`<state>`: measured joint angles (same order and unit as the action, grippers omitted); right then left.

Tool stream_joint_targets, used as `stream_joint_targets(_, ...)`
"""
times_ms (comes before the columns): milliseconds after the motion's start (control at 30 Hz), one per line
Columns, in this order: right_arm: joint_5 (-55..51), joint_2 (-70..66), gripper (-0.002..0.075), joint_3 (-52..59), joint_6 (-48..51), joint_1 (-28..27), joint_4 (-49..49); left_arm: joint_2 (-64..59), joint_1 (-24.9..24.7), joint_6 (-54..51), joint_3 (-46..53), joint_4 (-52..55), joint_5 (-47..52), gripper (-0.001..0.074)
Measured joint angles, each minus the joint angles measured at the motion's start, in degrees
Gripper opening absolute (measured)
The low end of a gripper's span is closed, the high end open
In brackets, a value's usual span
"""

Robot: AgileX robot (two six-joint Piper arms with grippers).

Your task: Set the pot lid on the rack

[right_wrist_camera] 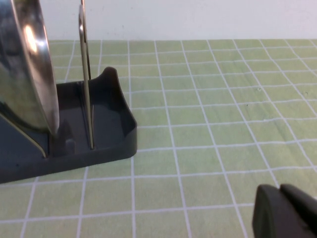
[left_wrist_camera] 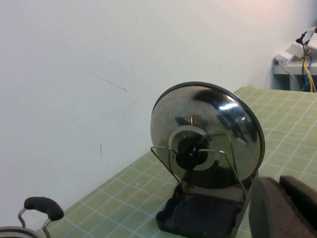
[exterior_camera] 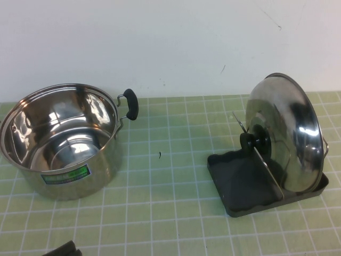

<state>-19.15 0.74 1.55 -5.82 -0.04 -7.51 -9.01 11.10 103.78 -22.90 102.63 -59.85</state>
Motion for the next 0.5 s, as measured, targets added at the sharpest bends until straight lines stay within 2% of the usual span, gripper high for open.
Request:
stream_joint_targets(300, -0.18, 0.00, -0.0001, -0.10, 0.00, 0.00, -0.08, 0.00, 0.00, -0.17, 0.00, 0.00, 0.27, -0.0001)
stream_joint_targets(367, -0.18, 0.00, -0.0001, -0.10, 0.00, 0.00, -0.08, 0.00, -0.04, -0.76, 0.00, 0.00, 3.32, -0.0001)
stream_joint_targets(500, -0.28, 0.00, -0.0001, -0.10, 0.00, 0.00, -0.08, 0.00, -1.44, 0.18, 1.97, -5.32, 16.86, -0.0001)
